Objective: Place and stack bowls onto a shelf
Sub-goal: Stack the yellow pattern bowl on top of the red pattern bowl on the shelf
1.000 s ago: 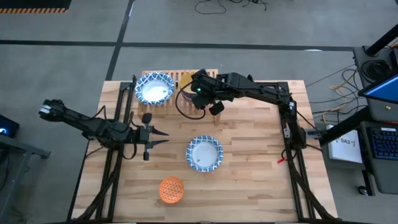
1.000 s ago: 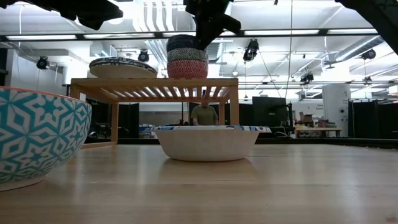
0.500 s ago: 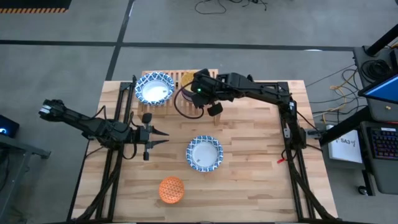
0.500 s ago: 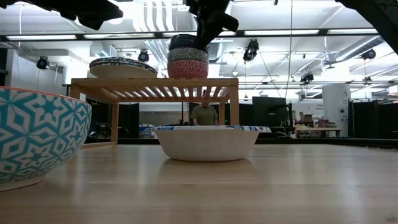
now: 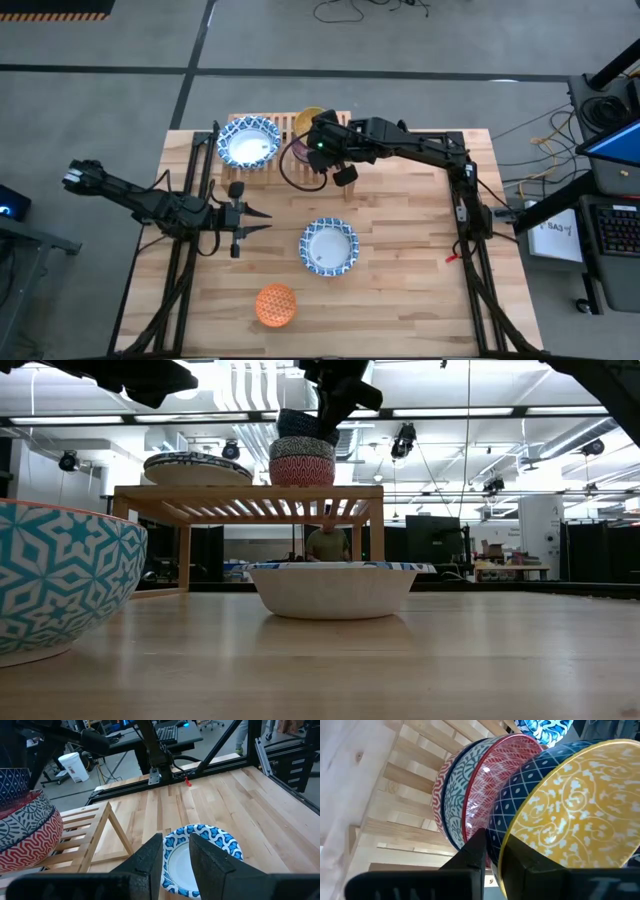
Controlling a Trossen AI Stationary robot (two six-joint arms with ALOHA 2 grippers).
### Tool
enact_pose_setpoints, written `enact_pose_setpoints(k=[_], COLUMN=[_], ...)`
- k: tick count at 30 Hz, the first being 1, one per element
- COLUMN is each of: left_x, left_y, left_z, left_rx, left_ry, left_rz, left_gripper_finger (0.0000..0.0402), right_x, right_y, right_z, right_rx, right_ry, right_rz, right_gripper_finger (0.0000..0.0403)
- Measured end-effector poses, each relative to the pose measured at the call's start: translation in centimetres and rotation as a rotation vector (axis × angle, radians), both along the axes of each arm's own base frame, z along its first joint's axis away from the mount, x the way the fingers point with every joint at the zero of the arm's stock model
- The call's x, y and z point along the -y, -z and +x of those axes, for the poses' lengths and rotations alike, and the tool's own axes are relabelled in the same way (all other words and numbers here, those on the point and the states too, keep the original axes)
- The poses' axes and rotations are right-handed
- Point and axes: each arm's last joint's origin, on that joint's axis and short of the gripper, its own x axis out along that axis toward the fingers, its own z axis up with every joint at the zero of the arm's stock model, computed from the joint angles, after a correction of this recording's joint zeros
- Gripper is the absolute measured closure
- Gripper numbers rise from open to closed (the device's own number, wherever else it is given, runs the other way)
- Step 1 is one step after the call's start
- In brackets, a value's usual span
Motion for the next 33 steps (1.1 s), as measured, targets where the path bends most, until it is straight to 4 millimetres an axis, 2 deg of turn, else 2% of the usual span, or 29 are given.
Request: enact_pose_setpoints(k=[5, 20, 29, 33], left_x=[0.0, 0.0, 0.0, 0.0], left_y=[0.0, 0.0, 0.1, 0.1], left_z=[0.0, 0.0, 0.0, 0.0], left_rx=[-0.001, -0.002, -0.009, -0.014], left_ry=[0.0, 0.0, 0.0, 0.0], left_rz=[0.0, 0.001, 0.003, 0.004], left_gripper_finger=[0.0322, 0.0322, 0.0322, 0.0322], right_x=[0.0, -0.3, -2.3, -3.2], right_y=[0.0, -0.1, -1.0, -1.6], right_z=[0.0, 0.0, 0.1, -0.1], right_rx=[0.005, 0.036, 0.061, 0.118], right_ry=[0.009, 0.066, 0.036, 0.086], right_rz=[0.005, 0.005, -0.042, -0.032], right_gripper_finger=[0.035, 0.0244, 0.0232, 0.0232])
